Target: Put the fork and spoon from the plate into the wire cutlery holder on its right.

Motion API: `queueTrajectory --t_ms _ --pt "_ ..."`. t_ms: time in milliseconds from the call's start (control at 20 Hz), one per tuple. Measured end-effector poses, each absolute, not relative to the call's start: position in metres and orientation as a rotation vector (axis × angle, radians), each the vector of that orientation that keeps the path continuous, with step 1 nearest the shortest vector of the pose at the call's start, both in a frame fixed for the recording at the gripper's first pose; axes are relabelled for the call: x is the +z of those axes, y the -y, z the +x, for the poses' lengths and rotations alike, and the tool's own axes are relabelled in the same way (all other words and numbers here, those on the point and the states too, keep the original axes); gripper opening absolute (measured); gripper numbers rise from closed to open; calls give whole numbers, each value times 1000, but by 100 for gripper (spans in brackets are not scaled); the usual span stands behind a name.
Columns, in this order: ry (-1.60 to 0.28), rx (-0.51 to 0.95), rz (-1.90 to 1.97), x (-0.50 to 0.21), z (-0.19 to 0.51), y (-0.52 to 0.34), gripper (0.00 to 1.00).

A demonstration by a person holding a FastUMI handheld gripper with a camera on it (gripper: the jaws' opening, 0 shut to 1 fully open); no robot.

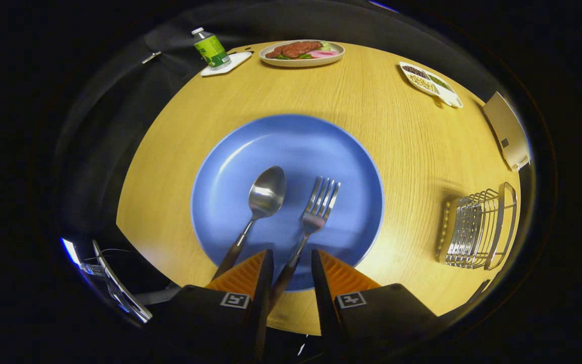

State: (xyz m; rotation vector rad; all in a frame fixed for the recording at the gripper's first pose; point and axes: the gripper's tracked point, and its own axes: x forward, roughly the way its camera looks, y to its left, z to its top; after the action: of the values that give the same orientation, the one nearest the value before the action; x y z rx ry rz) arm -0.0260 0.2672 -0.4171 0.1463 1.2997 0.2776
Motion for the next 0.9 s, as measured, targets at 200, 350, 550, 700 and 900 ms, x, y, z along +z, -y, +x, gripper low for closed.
queueTrajectory --t_ms 200,350,550,700,900 --pt "-1350 218 160 -428 -21 -264 30" --pt "-1359 214 245 -424 -19 -263 11" --pt "-1323 213 311 -412 -15 -255 10" --pt "-1276 216 345 -394 -8 -242 9" --pt "-1195 230 369 -369 5 -224 9"
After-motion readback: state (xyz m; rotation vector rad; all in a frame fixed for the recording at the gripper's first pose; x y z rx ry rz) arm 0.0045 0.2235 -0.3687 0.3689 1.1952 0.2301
